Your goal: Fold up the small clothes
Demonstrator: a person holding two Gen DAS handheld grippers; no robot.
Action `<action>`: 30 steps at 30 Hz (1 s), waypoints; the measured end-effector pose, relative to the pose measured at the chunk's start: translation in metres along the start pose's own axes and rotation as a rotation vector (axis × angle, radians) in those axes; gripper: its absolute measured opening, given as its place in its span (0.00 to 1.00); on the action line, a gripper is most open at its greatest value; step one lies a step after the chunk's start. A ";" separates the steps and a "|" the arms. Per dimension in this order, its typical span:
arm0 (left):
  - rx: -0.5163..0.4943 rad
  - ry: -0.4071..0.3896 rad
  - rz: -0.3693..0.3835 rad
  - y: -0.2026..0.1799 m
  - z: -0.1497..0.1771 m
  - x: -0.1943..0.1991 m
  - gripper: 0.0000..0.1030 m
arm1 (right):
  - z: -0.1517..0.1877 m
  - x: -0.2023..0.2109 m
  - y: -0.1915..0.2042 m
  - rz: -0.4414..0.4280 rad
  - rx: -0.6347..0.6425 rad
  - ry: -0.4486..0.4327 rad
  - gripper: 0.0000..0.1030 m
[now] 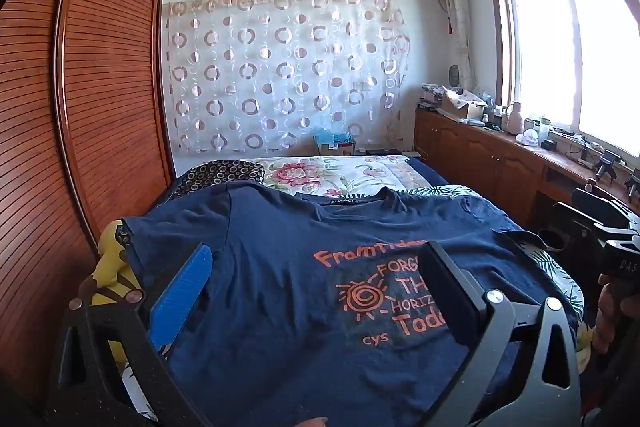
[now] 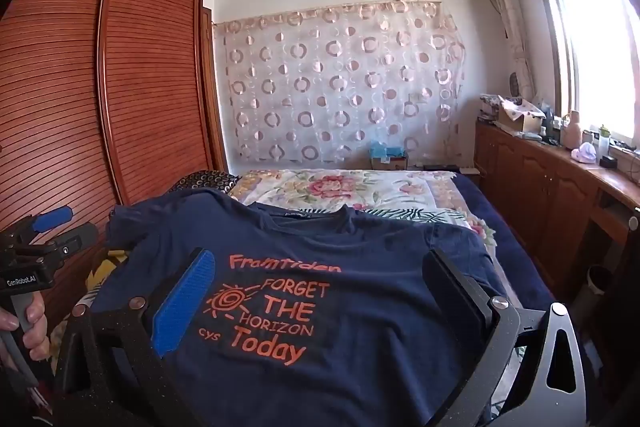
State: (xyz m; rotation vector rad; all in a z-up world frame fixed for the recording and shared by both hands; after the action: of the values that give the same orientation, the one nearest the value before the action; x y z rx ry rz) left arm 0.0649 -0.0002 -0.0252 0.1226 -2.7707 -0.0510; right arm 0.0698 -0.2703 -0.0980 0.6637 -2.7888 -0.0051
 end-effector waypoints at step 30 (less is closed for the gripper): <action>0.037 0.010 0.001 0.006 0.004 -0.003 1.00 | 0.000 0.001 0.002 -0.004 0.004 0.001 1.00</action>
State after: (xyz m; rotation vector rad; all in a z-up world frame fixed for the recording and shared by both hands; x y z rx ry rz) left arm 0.0660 0.0067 -0.0301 0.1307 -2.7623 0.0013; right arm 0.0680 -0.2690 -0.0976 0.6706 -2.7873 -0.0006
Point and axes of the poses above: each gripper's, at about its wrist camera, not at the fingertips, and x roughly against the way its jaws point, y to its left, z to its underside, the point moved 7 cm from there along -x, roughly the way its jaws point, and after that the axes turned 5 degrees about -z, right-handed, at the moved point
